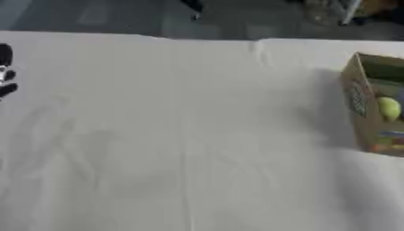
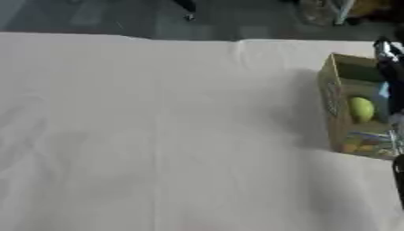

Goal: Pick up the objects with one hand, pass them to the other hand, and then place them into the box on the other side of the table.

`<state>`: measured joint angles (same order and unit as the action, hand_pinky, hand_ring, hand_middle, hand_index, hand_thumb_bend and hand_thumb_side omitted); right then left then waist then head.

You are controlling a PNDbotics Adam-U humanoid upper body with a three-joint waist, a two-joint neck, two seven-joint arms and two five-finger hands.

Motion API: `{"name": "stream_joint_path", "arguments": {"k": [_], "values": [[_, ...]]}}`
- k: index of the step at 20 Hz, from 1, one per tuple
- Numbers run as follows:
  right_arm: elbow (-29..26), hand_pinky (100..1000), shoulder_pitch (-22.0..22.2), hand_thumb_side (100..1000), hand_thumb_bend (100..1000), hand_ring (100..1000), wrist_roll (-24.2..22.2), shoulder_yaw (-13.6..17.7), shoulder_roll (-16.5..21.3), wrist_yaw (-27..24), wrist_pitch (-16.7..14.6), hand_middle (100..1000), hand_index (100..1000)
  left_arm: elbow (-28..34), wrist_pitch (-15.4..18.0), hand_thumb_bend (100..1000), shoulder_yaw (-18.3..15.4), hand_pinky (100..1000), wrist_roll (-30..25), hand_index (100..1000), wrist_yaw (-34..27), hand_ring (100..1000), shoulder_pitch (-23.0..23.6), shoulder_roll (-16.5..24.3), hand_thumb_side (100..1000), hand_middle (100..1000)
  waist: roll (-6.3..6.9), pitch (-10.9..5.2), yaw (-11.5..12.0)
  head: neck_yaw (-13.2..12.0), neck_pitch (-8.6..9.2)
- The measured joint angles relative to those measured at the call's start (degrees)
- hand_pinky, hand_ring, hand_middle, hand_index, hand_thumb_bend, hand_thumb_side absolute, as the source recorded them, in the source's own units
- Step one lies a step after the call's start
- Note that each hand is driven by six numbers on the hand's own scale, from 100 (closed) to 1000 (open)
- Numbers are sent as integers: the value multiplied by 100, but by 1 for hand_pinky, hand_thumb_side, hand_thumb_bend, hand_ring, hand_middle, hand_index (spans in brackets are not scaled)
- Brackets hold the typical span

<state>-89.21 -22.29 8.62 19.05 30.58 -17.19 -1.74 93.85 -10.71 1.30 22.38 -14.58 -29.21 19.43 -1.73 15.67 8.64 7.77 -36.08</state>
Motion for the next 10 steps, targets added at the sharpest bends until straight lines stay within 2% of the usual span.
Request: {"name": "stream_joint_path", "arguments": {"k": [10], "values": [[-99, 969, -36, 409, 100, 939, -86, 2, -107, 78, 126, 1000, 964, 36, -15, 593, 4, 793, -3, 853, 0, 740, 42, -18, 530, 706, 1, 1, 2, -8, 4]]}}
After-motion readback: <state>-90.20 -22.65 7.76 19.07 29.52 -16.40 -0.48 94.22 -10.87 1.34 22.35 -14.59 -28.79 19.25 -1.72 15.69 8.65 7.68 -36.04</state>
